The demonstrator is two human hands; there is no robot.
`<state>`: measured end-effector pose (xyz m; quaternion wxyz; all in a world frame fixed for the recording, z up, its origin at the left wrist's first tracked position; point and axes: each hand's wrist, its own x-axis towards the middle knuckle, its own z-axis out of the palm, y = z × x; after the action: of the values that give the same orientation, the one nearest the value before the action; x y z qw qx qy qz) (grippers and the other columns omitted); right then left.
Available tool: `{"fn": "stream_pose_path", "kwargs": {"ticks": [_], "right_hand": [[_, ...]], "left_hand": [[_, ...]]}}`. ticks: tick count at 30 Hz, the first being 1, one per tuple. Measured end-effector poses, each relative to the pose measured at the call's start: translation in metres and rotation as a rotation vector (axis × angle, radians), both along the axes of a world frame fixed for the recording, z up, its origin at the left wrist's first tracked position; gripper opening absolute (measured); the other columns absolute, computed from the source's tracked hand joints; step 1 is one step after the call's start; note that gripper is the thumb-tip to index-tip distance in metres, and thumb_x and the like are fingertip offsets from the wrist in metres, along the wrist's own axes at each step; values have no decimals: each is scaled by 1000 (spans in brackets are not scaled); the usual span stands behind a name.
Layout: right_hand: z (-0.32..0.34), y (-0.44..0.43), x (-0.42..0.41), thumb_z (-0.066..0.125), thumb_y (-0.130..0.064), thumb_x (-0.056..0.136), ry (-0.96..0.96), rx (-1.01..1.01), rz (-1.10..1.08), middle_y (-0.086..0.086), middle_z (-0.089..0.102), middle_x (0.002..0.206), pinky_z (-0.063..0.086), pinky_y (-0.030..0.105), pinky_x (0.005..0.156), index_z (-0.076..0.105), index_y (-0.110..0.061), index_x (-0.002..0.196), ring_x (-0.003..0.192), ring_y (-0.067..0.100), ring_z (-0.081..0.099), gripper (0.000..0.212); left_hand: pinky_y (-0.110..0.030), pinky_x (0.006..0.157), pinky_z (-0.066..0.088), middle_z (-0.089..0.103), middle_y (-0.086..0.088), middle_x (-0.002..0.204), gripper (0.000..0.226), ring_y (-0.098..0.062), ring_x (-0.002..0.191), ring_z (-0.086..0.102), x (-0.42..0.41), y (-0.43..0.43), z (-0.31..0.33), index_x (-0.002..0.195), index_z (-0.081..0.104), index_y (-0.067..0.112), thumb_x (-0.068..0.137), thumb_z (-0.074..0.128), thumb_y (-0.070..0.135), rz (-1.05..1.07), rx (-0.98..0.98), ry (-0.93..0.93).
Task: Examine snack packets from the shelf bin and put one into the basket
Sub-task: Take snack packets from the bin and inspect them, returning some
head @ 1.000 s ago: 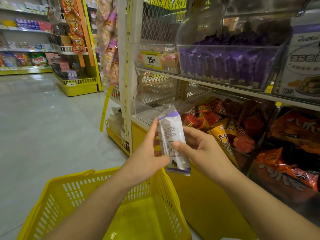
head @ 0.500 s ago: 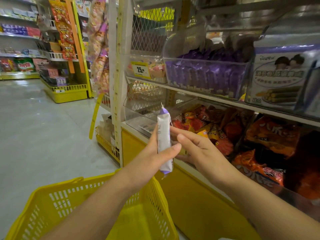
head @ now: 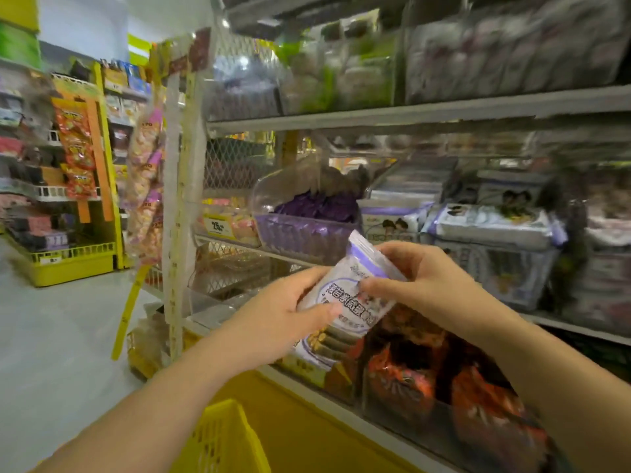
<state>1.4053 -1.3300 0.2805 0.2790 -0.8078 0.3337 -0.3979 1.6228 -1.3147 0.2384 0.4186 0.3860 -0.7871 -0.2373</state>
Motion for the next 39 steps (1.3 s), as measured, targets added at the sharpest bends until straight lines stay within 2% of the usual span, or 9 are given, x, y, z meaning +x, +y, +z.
{"fn": "stream_pose_path", "kwargs": {"ticks": [6,14,17,19,22,27,31,35,39], "right_hand": [[77,15,-55,73,-26,84,302,-261,-109,-8,73,88,54,23,67,69,-24,90,77,9,69,7],[132,8,-141,67,-24,86,130,-772,-648,-11,60,69,42,16,59,55,-26,80,63,4,56,14],[137,-1,-170,61,-24,91,126,-772,-807,-10,65,92,52,36,72,57,-28,107,84,15,62,17],[139,-5,-183,59,-24,93,136,-768,-861,-12,62,95,52,35,74,55,-29,113,90,16,62,22],[142,-8,-196,63,-21,90,188,-797,-892,-18,58,91,50,29,72,54,-33,109,88,13,61,24],[147,-7,-213,65,-20,89,202,-802,-884,-14,66,96,55,38,75,55,-32,110,89,12,63,27],[149,-8,-218,64,-22,88,242,-789,-850,-16,65,94,54,37,74,54,-35,108,87,9,61,25],[149,-11,-220,65,-20,87,288,-786,-852,-20,63,93,54,36,70,54,-37,107,84,8,61,29],[149,-15,-217,65,-20,86,324,-787,-826,-23,61,93,54,33,71,54,-39,107,86,7,60,30]], "left_hand": [[-4,68,41,68,31,96,32,15,87,60,-56,0,74,114,63,41,83,72,37,106,-333,-112],[-31,84,55,64,25,101,29,3,92,62,-121,-64,144,116,64,34,88,68,30,265,-552,41],[-36,89,53,65,22,101,27,-4,96,63,-155,-99,157,113,65,34,88,66,24,271,-528,-58],[-33,90,52,66,17,107,29,-7,100,64,-185,-118,163,117,64,34,89,63,26,261,-514,-183],[-34,88,53,67,9,118,34,-14,105,63,-228,-146,170,125,60,36,91,59,32,237,-469,-396],[-31,109,38,47,2,147,51,-19,132,45,-273,-184,174,141,47,29,92,61,23,75,-405,-543],[-33,107,41,53,0,140,49,-19,129,49,-283,-203,172,138,50,25,92,64,23,-7,-346,-586],[-13,99,39,50,1,142,53,-8,122,49,-268,-211,183,141,45,24,92,62,34,28,-407,-692],[-31,101,41,50,-3,139,29,-24,124,50,-254,-213,183,128,48,29,99,46,32,29,-528,-908]]}}
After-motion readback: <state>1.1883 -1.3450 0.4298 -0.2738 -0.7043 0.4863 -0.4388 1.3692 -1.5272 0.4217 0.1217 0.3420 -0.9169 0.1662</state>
